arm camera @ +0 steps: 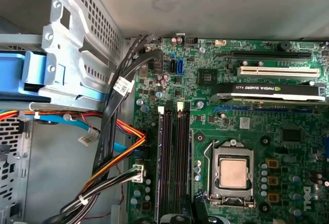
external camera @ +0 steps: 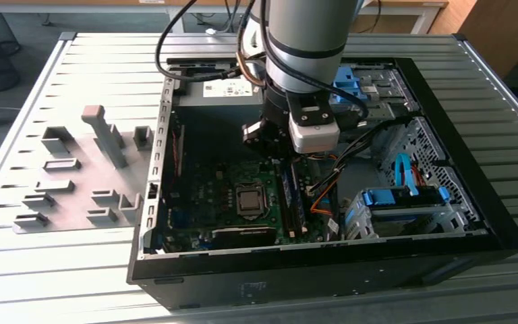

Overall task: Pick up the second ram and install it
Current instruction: 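Insert the second ram into the second slot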

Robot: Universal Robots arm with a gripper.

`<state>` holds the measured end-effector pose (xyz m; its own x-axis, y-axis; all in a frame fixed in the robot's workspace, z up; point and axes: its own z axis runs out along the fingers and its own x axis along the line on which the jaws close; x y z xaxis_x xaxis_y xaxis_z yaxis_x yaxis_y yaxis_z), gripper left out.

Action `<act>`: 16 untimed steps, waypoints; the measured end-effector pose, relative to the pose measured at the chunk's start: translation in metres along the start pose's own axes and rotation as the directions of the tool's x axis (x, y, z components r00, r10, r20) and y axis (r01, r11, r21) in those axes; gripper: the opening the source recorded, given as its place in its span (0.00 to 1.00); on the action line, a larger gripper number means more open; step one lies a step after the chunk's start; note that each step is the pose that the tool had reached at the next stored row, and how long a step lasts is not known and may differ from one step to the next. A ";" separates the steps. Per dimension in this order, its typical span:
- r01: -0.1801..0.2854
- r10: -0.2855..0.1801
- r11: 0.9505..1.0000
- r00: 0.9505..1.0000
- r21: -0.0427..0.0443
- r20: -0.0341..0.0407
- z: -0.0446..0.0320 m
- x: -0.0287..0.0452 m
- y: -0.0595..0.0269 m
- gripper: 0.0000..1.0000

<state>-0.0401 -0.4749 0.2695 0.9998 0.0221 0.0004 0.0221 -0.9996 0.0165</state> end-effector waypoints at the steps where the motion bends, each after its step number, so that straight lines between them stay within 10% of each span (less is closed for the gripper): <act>1: 0.000 0.000 1.000 1.000 0.000 0.000 0.0007 0.0000 0.0000 0.14; 16: 0.000 0.000 1.000 1.000 0.000 0.000 0.0039 0.0000 -0.0001 0.14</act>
<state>-0.0401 -0.4749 0.2656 0.9998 0.0221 0.0005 0.0221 -0.9996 0.0164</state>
